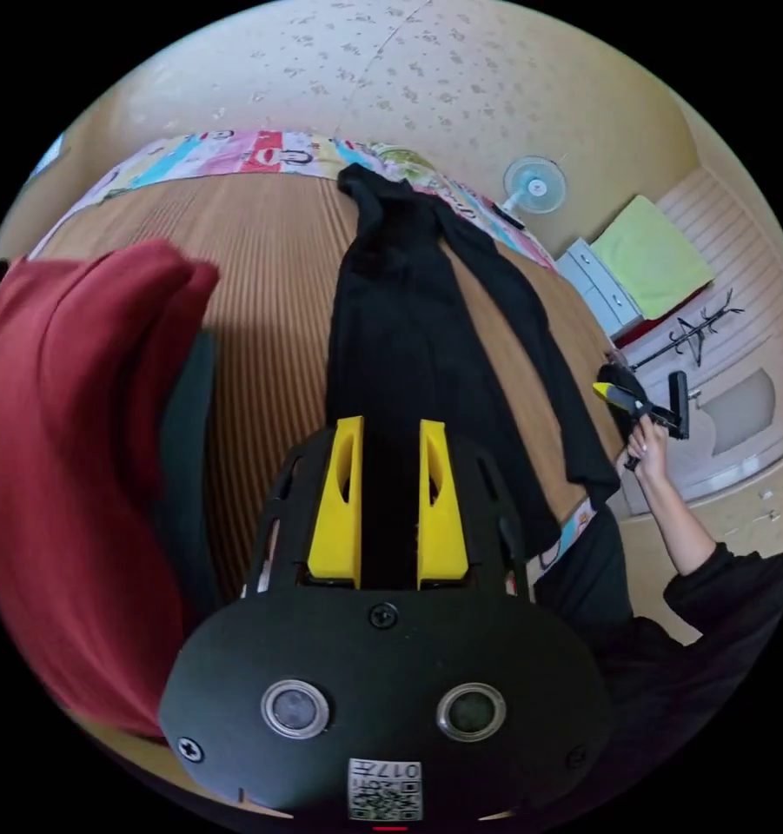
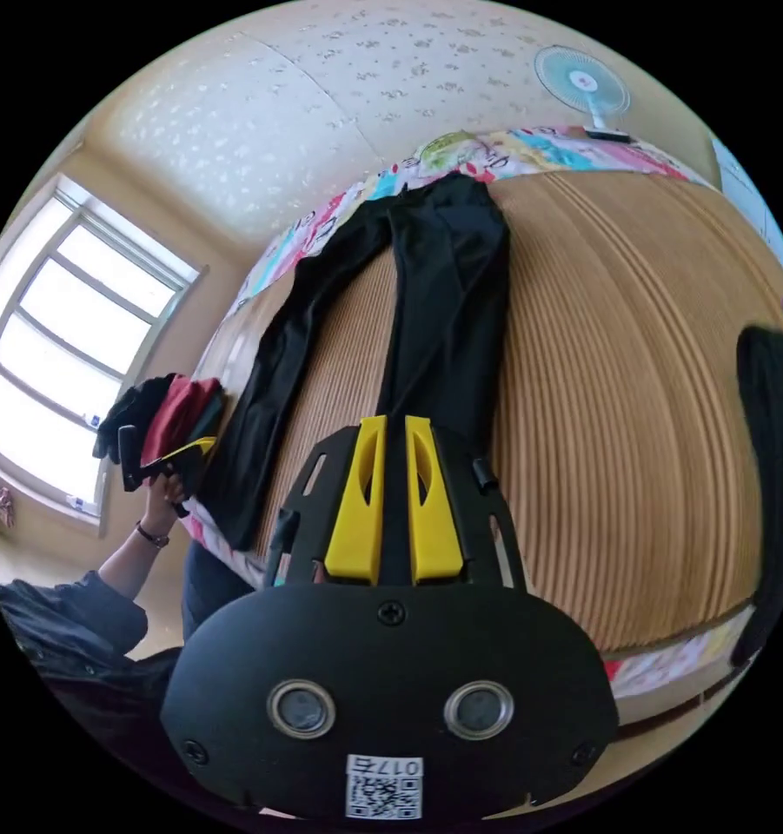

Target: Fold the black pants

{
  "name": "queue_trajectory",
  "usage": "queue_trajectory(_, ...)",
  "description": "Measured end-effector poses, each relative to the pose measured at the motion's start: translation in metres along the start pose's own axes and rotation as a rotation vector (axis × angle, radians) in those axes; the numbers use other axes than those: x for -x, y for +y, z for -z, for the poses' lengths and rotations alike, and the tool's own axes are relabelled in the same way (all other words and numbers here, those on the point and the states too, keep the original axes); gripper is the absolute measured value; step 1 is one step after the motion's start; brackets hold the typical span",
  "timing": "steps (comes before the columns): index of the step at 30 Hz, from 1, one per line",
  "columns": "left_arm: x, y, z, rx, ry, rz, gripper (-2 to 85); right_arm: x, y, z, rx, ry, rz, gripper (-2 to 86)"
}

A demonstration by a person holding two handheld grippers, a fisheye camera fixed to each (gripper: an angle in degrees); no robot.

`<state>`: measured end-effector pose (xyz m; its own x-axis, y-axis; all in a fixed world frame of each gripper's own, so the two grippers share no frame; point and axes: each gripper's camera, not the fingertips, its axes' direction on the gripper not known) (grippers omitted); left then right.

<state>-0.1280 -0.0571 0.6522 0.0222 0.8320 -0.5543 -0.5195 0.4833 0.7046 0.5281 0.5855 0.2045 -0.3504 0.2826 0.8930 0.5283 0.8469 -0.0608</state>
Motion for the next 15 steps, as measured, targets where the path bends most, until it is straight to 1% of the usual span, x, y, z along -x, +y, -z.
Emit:
queue_trajectory(1,0.0,0.01,0.003,-0.009,-0.024,0.009,10.9,0.005,0.026,-0.001,-0.021,-0.046,0.0,4.4)
queue_trajectory(3,-0.002,0.038,0.016,-0.055,-0.113,0.02,12.4,0.019,0.053,-0.002,-0.045,-0.114,-0.019,5.8)
queue_trajectory(5,0.001,0.05,0.019,-0.063,-0.173,0.064,13.2,0.039,0.07,-0.011,-0.046,-0.181,-0.024,6.8)
queue_trajectory(7,0.009,0.057,0.01,-0.02,-0.159,0.116,12.8,0.069,0.078,-0.036,-0.001,-0.23,0.002,7.9)
queue_trajectory(8,0.009,0.063,0.01,-0.059,-0.155,0.126,11.9,0.076,0.078,-0.044,0.019,-0.236,0.01,8.2)
queue_trajectory(11,0.006,0.065,0.009,-0.038,-0.195,0.138,6.2,0.109,0.073,-0.093,0.17,-0.25,0.081,7.4)
queue_trajectory(12,0.006,0.065,0.01,-0.011,-0.166,0.125,5.0,0.12,0.073,-0.111,0.238,-0.222,0.13,5.3)
queue_trajectory(13,0.006,0.066,0.011,0.002,-0.14,0.123,4.7,0.124,0.073,-0.113,0.24,-0.177,0.136,4.7)
queue_trajectory(14,0.009,0.069,0.015,0.021,-0.094,0.136,4.4,0.124,0.071,-0.112,0.256,-0.18,0.123,4.4)
queue_trajectory(15,0.011,0.077,0.023,0.011,-0.056,0.148,4.2,0.124,0.068,-0.108,0.316,-0.209,0.089,4.2)
